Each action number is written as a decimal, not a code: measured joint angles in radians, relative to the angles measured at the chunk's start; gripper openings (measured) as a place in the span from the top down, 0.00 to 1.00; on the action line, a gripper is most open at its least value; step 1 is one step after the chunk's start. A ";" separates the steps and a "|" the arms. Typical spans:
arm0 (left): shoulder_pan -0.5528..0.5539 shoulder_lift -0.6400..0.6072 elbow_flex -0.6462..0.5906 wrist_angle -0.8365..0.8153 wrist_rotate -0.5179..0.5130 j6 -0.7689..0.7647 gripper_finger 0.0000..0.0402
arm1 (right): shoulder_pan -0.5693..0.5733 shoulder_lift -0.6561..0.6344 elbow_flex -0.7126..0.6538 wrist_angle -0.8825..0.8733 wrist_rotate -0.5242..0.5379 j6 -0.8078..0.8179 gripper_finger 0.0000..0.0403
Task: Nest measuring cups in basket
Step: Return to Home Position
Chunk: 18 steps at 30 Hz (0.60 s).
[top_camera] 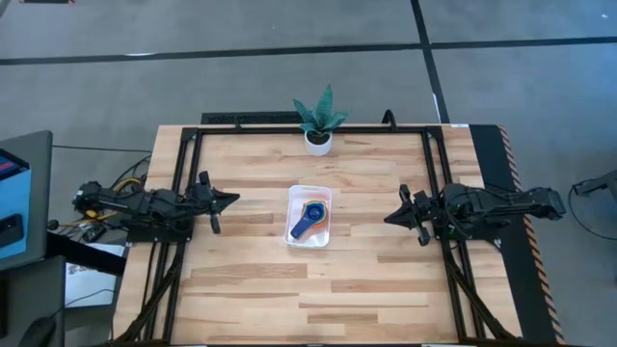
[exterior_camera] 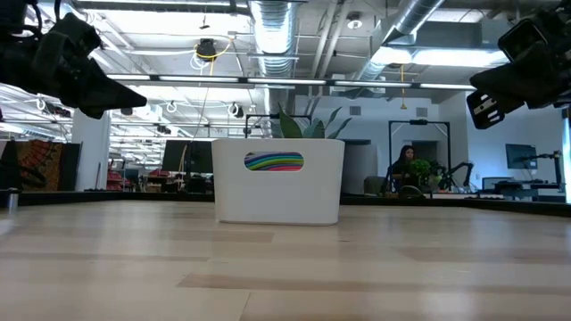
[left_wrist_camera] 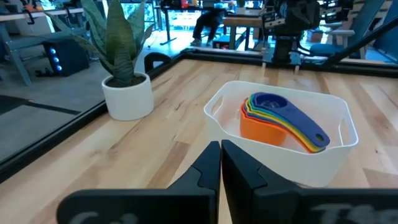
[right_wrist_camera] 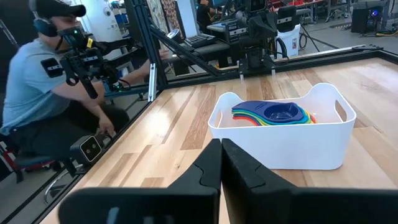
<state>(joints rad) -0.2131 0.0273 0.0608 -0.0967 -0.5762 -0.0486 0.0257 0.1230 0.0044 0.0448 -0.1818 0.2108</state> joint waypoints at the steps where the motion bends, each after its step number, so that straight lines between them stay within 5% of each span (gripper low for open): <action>1: 0.000 0.000 0.000 0.000 0.000 0.000 1.00 | 0.000 0.000 0.000 0.000 0.000 0.000 0.93; 18: 0.000 0.000 0.000 0.000 -0.003 0.000 1.00 | 0.000 0.000 0.000 0.000 0.000 0.000 0.92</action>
<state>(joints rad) -0.2127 0.0273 0.0608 -0.0967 -0.5793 -0.0486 0.0259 0.1232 0.0046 0.0448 -0.1818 0.2108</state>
